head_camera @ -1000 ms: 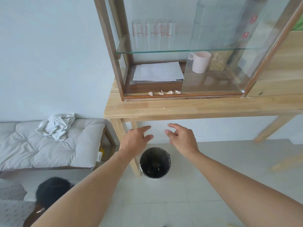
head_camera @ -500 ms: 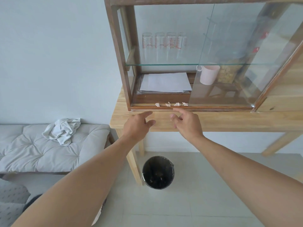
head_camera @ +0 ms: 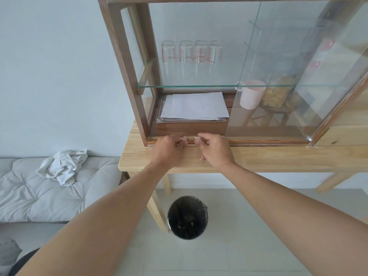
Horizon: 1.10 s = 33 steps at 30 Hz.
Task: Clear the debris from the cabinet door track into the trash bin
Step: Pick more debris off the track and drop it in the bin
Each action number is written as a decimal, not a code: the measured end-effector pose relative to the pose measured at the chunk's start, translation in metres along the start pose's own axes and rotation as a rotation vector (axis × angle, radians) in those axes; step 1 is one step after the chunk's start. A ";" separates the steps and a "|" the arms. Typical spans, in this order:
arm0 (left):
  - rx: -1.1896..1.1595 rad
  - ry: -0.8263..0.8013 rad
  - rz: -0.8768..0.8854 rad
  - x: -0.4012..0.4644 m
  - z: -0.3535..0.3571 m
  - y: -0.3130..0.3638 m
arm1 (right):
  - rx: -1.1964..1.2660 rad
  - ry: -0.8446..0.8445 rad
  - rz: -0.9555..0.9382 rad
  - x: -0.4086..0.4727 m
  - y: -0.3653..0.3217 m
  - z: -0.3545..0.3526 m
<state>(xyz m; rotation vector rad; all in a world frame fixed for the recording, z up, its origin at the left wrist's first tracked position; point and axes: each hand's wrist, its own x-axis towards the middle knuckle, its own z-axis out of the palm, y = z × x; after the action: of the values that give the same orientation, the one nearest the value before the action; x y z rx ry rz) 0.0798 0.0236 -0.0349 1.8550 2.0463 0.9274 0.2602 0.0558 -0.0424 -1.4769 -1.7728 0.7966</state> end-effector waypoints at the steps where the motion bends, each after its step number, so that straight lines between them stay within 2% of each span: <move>1: -0.018 0.018 0.000 0.000 0.000 -0.001 | 0.013 0.006 -0.005 0.000 0.001 0.000; 9: -0.066 0.086 -0.009 -0.004 -0.001 -0.001 | 0.076 0.039 0.029 -0.003 -0.007 0.003; 17: -0.089 0.070 -0.044 -0.024 -0.011 -0.003 | 0.160 0.082 0.068 -0.010 -0.012 -0.001; 33: -0.080 -0.006 -0.040 -0.111 -0.005 -0.002 | 0.102 0.047 0.085 -0.114 0.006 -0.009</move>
<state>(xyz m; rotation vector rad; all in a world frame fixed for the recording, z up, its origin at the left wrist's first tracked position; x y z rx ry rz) 0.0946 -0.0840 -0.0593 1.7671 2.0046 0.9770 0.2844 -0.0550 -0.0560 -1.4994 -1.6203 0.8748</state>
